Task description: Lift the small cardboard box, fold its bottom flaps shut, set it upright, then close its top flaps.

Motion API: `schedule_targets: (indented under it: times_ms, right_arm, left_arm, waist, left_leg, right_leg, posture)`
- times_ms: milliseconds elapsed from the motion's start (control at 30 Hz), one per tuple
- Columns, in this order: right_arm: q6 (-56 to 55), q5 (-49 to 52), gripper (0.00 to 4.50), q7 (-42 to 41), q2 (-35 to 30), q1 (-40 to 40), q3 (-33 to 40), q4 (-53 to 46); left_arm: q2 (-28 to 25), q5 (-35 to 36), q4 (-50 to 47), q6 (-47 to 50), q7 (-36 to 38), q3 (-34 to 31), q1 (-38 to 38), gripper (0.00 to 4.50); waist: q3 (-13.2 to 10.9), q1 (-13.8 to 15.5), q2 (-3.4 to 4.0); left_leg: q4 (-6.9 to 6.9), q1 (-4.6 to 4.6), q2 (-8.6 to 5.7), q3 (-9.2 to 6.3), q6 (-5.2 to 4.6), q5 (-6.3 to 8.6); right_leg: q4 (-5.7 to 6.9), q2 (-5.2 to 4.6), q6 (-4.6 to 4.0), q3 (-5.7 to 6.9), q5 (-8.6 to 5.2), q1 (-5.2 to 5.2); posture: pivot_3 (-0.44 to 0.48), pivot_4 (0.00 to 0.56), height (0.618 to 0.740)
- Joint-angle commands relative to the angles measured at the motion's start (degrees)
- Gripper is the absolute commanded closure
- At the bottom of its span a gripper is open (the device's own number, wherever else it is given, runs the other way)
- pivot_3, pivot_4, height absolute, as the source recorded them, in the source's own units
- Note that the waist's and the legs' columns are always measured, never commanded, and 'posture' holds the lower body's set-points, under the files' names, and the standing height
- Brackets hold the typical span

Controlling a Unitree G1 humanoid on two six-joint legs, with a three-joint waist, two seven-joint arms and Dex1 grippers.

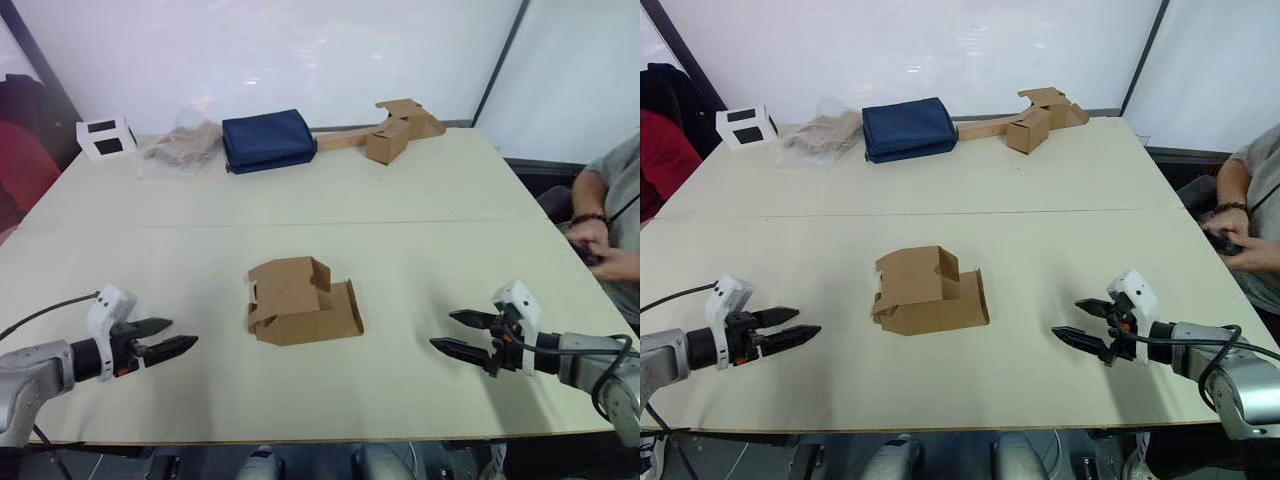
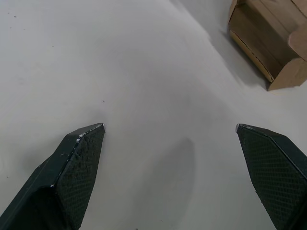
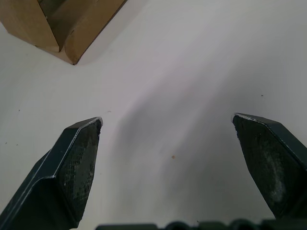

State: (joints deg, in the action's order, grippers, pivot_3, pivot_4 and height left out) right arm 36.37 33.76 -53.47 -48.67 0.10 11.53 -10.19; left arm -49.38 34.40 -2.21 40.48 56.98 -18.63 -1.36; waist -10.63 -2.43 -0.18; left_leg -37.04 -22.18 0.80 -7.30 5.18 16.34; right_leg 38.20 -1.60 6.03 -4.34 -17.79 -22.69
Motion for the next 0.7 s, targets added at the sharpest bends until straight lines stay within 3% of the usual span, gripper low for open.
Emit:
schedule_targets:
  times_ms: [33,567,700]
  right_arm:
    - [0.31,0.26,0.04,0.31,-0.08,-0.83,1.0,-2.37]
    - [1.53,-1.3,0.04,2.35,0.46,-3.45,0.0,-2.69]
    - [1.39,-2.21,0.04,2.88,0.83,-6.34,-0.55,-0.75]
  left_arm:
    - [-0.51,-0.31,0.09,-1.15,0.62,-0.5,0.39,0.0]
    - [-0.31,-3.48,3.56,-5.12,0.44,0.13,2.32,0.0]
    - [-0.42,-4.11,5.93,-5.97,0.45,0.65,5.66,0.0]
  waist:
    - [0.0,0.0,0.0]
    - [0.0,-0.02,0.0]
    - [0.0,0.01,0.0]
  left_leg:
    - [0.0,0.0,0.0,0.0,0.0,0.0]
    - [0.0,0.0,0.0,0.0,0.0,0.0]
    - [-0.02,0.02,0.0,0.0,0.0,0.0]
  right_leg:
    - [0.0,0.0,0.0,0.0,0.0,0.0]
    - [0.01,0.0,0.0,0.0,0.0,0.0]
    - [0.02,0.0,0.0,0.0,0.0,0.01]
  posture:
    - [0.0,0.15,0.74]
    - [0.0,0.15,0.74]
    - [0.0,0.15,0.74]
